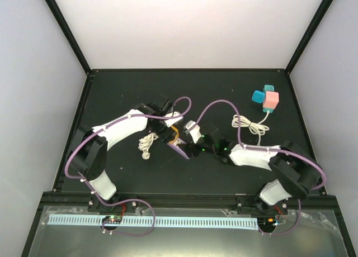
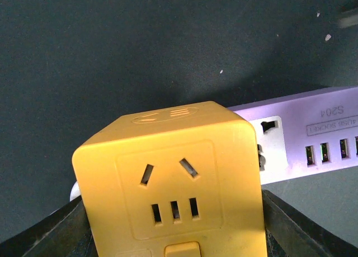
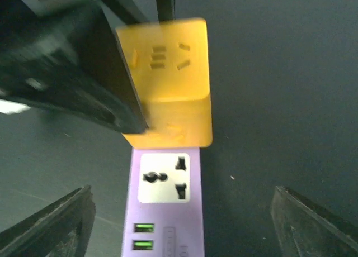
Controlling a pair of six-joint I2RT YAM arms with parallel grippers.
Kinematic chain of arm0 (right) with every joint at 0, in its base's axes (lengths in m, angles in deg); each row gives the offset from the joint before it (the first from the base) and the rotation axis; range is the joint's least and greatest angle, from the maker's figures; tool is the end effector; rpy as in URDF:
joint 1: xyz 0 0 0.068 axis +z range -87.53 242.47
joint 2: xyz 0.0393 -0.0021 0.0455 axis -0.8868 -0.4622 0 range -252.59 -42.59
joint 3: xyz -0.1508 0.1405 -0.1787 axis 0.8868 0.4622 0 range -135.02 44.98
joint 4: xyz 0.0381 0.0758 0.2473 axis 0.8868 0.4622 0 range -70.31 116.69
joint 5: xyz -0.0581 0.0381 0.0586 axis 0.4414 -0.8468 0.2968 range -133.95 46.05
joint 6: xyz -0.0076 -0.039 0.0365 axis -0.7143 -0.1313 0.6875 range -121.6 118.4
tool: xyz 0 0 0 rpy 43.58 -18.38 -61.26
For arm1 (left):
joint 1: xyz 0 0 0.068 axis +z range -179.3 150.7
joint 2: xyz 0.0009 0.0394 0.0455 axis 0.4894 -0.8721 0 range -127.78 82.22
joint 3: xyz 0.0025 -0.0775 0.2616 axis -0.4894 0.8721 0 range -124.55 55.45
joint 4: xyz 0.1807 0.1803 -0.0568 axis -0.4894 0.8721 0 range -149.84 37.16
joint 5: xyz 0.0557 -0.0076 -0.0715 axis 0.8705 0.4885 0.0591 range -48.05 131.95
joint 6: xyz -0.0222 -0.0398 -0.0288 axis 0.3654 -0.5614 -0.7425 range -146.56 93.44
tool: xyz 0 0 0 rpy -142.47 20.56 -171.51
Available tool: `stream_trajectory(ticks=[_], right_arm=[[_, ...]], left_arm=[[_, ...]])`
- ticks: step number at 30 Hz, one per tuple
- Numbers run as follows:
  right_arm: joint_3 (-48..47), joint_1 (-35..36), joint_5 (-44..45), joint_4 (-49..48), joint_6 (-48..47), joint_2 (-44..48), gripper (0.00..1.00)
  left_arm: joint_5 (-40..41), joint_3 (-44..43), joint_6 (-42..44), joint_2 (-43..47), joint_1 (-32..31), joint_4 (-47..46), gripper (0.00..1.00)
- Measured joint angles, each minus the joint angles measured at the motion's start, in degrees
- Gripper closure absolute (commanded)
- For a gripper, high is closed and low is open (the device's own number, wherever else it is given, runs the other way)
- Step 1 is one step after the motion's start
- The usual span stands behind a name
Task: Pull the plug off the socket
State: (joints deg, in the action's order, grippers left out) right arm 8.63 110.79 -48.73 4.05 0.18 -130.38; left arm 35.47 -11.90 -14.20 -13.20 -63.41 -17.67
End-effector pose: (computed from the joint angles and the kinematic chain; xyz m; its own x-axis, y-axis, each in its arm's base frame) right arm 0.1961 0.2247 0.1591 -0.4133 -0.4174 -0.8093 -0.7767 0.6255 0.0740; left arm 0.2681 -0.1865 0.2110 -0.6351 0.6871 -0.3529 0.7419 0.6697 -0.0313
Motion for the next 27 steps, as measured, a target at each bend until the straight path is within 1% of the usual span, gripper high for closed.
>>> stream_trajectory(ticks=[1,4,6,8,10,13,20,25,27], right_arm=[[0.5,-0.5,-1.1,-0.6,0.3,1.2,0.21],[2.1,-1.8,-5.0,-2.6,2.2,4.1,0.41],[2.3,-2.2,-6.8,-3.5,3.0,3.9,0.52],[2.2,-2.3,-7.9,-3.9,3.4,2.8,0.60],[1.9,-2.3,-8.7,-3.8,4.5,0.9,0.63],[1.6,-2.3,-9.4,-3.8,5.0,-1.1,0.64],[0.1,-2.3,-9.6,-3.7,6.2,-3.3,0.70],[-2.5,-2.3,-9.6,-3.7,7.4,-7.2,0.73],[-3.7,-2.3,-9.5,-3.8,7.8,-9.0,0.75]], left_arm=[[0.0,0.0,0.0,0.0,0.0,0.0,0.52],[0.0,0.0,0.0,0.0,0.0,0.0,0.53],[0.0,0.0,0.0,0.0,0.0,0.0,0.53],[0.0,0.0,0.0,-0.1,0.0,0.0,0.55],[0.0,0.0,0.0,-0.1,0.0,0.0,0.57],[0.0,0.0,0.0,-0.1,0.0,0.0,0.61],[-0.1,0.0,0.0,-0.2,0.0,0.0,0.65],[-0.1,0.0,0.0,-0.3,0.0,0.0,0.66],[-0.1,0.0,0.0,-0.3,0.0,0.0,0.68]])
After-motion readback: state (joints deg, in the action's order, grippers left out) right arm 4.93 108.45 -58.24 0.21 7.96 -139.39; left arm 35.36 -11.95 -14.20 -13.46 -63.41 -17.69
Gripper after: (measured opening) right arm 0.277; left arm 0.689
